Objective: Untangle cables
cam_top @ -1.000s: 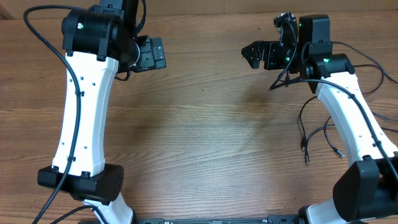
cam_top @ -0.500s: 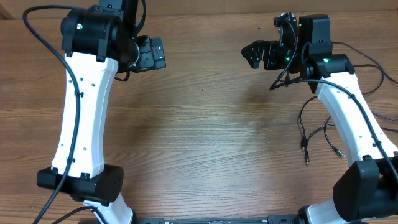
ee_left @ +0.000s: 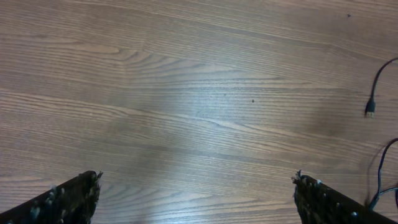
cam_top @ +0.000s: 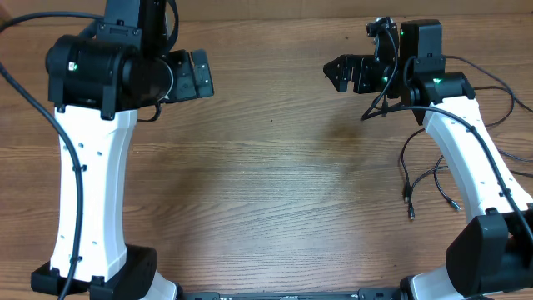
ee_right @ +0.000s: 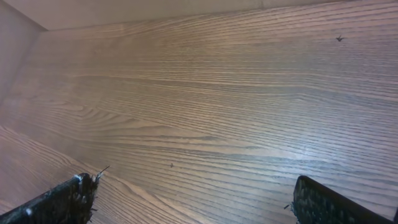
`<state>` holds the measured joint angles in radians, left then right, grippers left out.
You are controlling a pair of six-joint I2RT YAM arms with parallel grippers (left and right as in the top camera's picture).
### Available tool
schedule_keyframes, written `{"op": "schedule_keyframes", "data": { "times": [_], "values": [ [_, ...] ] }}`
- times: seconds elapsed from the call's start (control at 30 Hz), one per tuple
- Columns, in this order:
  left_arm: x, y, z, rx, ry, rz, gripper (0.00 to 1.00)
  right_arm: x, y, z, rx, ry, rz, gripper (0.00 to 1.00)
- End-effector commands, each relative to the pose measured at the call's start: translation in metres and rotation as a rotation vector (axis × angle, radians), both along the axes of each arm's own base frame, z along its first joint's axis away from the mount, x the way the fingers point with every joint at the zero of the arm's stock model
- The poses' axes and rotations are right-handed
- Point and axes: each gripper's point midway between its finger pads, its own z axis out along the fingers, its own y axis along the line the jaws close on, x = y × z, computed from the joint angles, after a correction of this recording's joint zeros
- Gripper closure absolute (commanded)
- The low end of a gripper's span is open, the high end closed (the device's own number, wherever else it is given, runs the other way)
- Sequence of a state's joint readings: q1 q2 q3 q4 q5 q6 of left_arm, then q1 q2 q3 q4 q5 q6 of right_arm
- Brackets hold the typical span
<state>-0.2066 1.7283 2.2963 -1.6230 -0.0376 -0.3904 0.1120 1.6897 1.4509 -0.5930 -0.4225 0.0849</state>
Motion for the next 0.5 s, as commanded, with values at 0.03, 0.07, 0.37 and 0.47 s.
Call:
{"op": "schedule_keyframes", "data": {
  "times": [0.03,0.07,0.37,0.47],
  "values": [
    [-0.006,0.004,0.009,-0.016,-0.028,0.011,0.00,0.001,0.001,0.007,0.001,-0.020,0.008,0.00],
    [-0.007,0.004,0.011,-0.016,-0.031,0.011,0.00,0.001,0.001,0.007,0.001,-0.020,0.008,0.00],
    [-0.015,0.000,0.020,-0.022,-0.058,-0.005,0.00,0.001,0.001,0.007,0.001,-0.020,0.008,0.00],
    [-0.019,-0.011,0.021,-0.024,-0.064,-0.037,0.00,0.001,0.001,0.007,0.001,-0.020,0.008,0.00]
  ]
}}
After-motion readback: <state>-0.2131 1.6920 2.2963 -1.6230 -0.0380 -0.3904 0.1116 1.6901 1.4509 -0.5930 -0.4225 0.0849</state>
